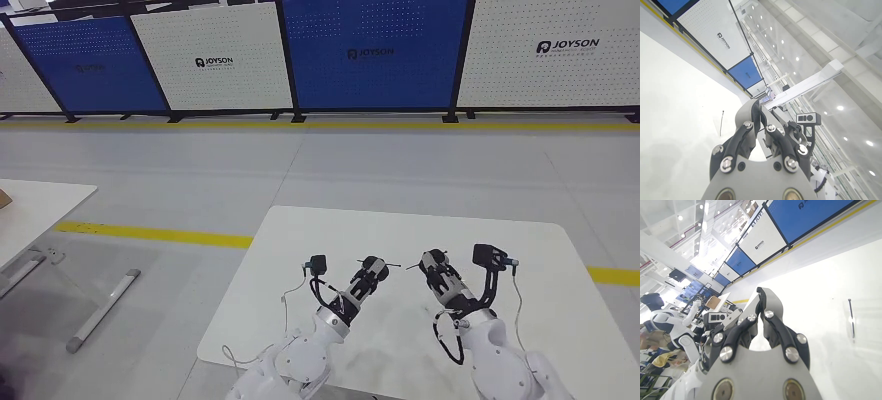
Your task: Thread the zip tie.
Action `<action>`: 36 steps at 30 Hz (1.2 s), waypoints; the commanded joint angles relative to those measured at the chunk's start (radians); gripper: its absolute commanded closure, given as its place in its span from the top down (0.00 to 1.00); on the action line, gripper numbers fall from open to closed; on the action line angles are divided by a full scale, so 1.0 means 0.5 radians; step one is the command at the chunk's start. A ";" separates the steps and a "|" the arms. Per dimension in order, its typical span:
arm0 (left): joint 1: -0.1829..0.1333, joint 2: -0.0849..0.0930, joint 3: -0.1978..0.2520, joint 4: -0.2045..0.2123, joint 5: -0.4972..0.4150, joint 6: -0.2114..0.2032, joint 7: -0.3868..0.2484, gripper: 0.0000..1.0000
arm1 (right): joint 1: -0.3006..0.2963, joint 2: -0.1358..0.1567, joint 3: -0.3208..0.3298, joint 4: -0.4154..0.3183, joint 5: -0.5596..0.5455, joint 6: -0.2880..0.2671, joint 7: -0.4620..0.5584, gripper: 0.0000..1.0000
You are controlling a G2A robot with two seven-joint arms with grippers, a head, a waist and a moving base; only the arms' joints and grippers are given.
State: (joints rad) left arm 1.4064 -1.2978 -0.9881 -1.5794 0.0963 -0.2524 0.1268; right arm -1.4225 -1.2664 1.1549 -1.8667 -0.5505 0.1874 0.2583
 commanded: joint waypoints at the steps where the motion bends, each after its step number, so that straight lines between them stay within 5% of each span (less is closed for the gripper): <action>1: 0.000 0.000 0.000 0.000 0.000 0.000 0.000 0.00 | 0.000 0.000 0.000 0.000 0.000 0.000 0.000 0.00; 36: 0.000 0.000 0.000 0.000 0.000 0.000 0.000 0.00 | 0.050 -0.042 -0.073 0.091 0.013 0.015 -0.122 0.00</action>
State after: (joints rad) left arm 1.4064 -1.2978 -0.9881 -1.5794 0.0962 -0.2523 0.1268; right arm -1.3986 -1.2864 1.1182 -1.8217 -0.5444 0.1924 0.2000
